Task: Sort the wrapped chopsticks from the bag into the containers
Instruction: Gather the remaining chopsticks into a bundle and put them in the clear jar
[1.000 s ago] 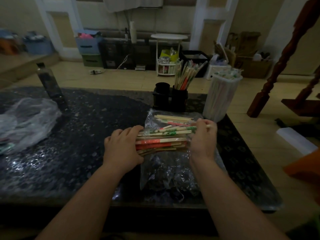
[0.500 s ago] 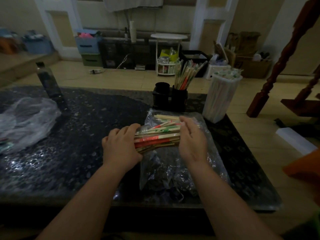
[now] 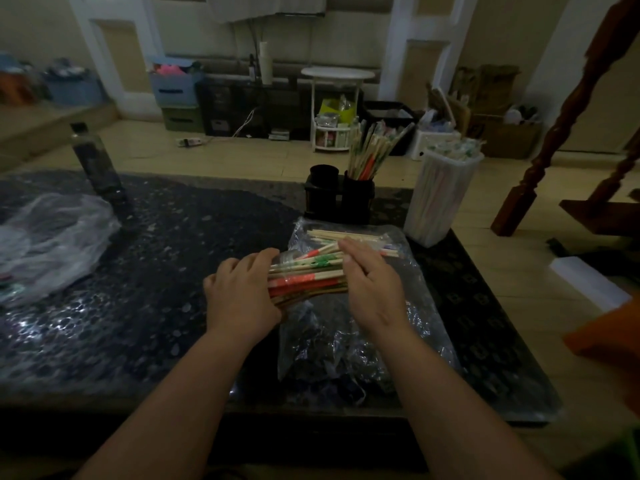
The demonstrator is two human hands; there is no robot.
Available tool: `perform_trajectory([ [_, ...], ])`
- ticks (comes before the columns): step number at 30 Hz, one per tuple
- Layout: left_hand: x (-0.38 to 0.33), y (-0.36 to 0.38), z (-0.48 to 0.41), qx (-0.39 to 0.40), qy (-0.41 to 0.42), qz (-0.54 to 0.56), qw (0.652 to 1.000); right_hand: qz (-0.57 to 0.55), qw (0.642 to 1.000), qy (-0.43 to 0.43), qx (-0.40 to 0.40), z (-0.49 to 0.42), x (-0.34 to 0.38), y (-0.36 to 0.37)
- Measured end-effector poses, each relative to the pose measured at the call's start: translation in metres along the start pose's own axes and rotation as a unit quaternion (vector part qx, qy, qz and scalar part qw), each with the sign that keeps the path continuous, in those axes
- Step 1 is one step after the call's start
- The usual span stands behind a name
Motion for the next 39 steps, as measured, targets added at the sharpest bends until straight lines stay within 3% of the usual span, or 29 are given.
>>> perform_trajectory([
  [2,0.000,0.000,0.000,0.003,-0.004,0.001,1.000,-0.054,0.998,0.019,-0.005,-0.003,-0.001,-0.005],
  [4,0.000,-0.001,-0.002,0.015,-0.018,0.004,1.000,-0.080,0.994,0.034,-0.066,-0.005,-0.003,-0.014],
  [8,0.006,-0.002,-0.004,0.037,-0.060,0.036,0.997,-0.010,0.992,0.054,-0.110,-0.006,-0.003,-0.031],
  [12,0.010,-0.005,-0.006,0.026,-0.077,0.068,0.994,0.099,0.987,0.129,0.016,-0.011,-0.017,-0.029],
  [16,0.011,-0.006,-0.006,0.032,-0.091,0.060,0.993,0.247,0.935,0.172,0.190,-0.001,-0.030,-0.012],
  [23,0.013,-0.006,-0.007,0.049,-0.103,0.055,0.992,0.407,0.849,0.145,0.303,0.020,-0.031,0.006],
  [31,0.017,-0.006,-0.009,0.051,-0.117,0.057,0.990,0.476,0.853,0.016,0.212,0.024,-0.034,0.027],
  [39,0.021,-0.006,-0.011,0.055,-0.131,0.056,0.988,0.476,0.863,0.121,0.118,0.020,-0.031,0.014],
])
Point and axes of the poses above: each hand's wrist, its own z-axis away from the middle knuckle, its own y-axis out of the palm, x = y × z, the point moved 4 cm from there along -z, towards the middle knuckle, and after that the axes turned 8 degrees about -z, right-handed, at the moved point
